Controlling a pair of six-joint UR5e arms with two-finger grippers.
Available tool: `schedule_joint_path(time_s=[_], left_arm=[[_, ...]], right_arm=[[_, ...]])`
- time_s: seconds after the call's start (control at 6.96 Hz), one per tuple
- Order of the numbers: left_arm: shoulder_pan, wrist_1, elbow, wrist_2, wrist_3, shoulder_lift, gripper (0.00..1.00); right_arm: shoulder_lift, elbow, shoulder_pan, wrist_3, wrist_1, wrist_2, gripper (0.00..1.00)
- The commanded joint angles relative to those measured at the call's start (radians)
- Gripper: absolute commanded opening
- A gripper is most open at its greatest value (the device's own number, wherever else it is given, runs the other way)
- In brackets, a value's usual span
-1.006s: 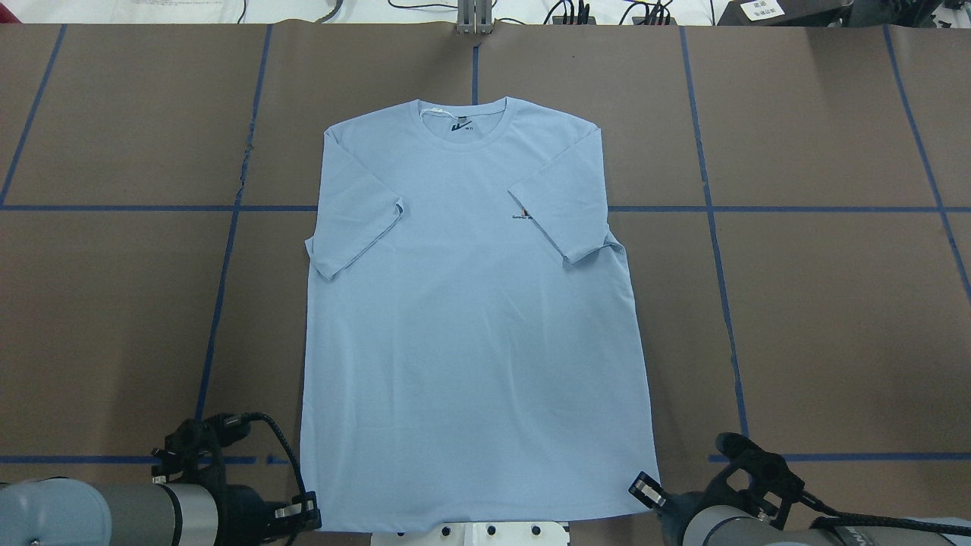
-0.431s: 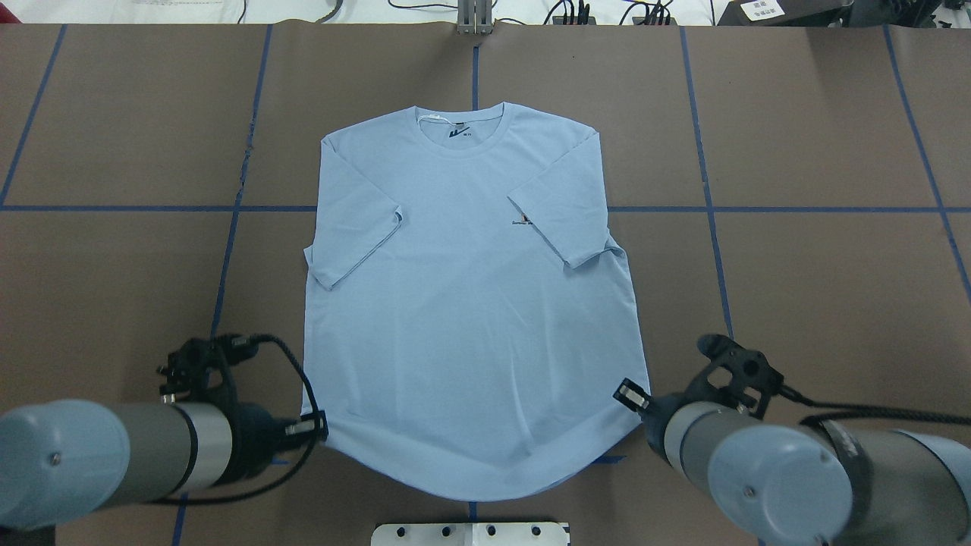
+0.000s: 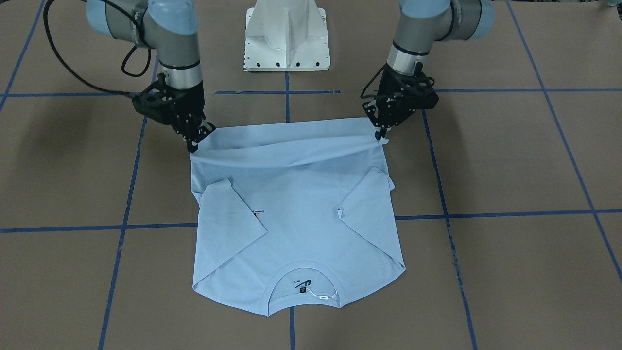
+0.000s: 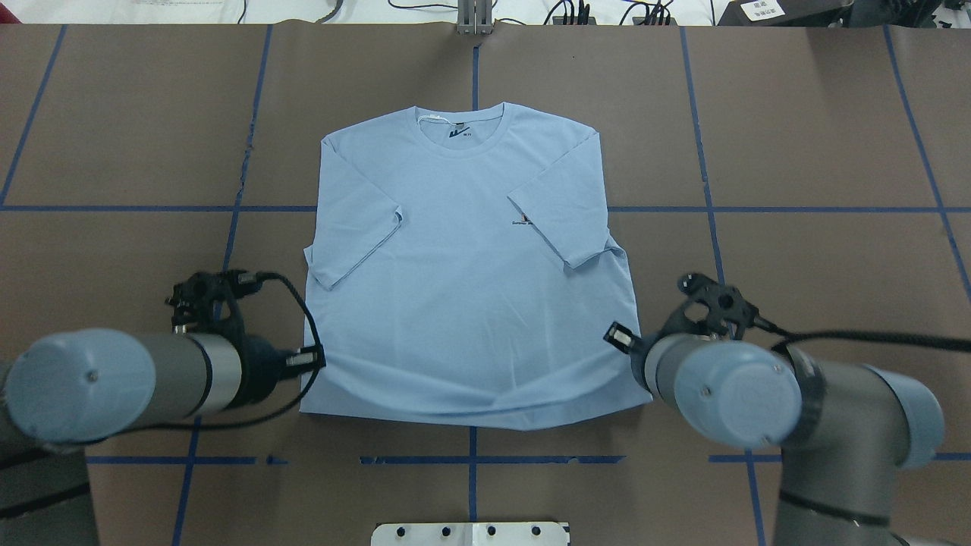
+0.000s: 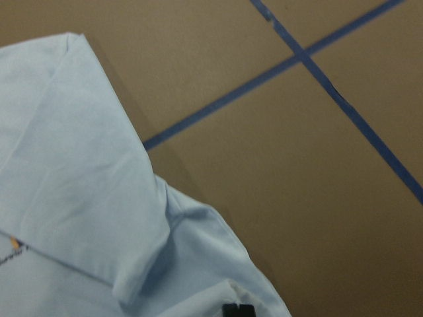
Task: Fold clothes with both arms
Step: 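Lift the hem with both grippers and fold it toward the collar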
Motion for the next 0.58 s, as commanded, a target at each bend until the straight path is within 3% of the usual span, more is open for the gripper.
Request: schedule_joint_path(time_s=[0.0,0.14,0.29,0.43], left_arm=[[-0.114,-0.131,0.257,-0.004,0.049,-0.137,0.00],[-0.148,-0.261,0.355,-0.002,0.052,-0.145,0.00],[-0.172,-0.293,0.439,0.002,0.055,-0.200,0.00],[-0.174,-0.303,0.507,0.005,0.066,-0.232,0.00]], right_arm=[[0.121,-0.288,0.180,-0.149,0.184,0.089,0.00],[0.210,-0.432,0.206,-0.172,0.242,0.096,0.00],[0.281,-0.531,0.213,-0.177,0.248,0.096,0.00],[0.307,-0.567,0.220,-0.190,0.250,0.096,0.00]])
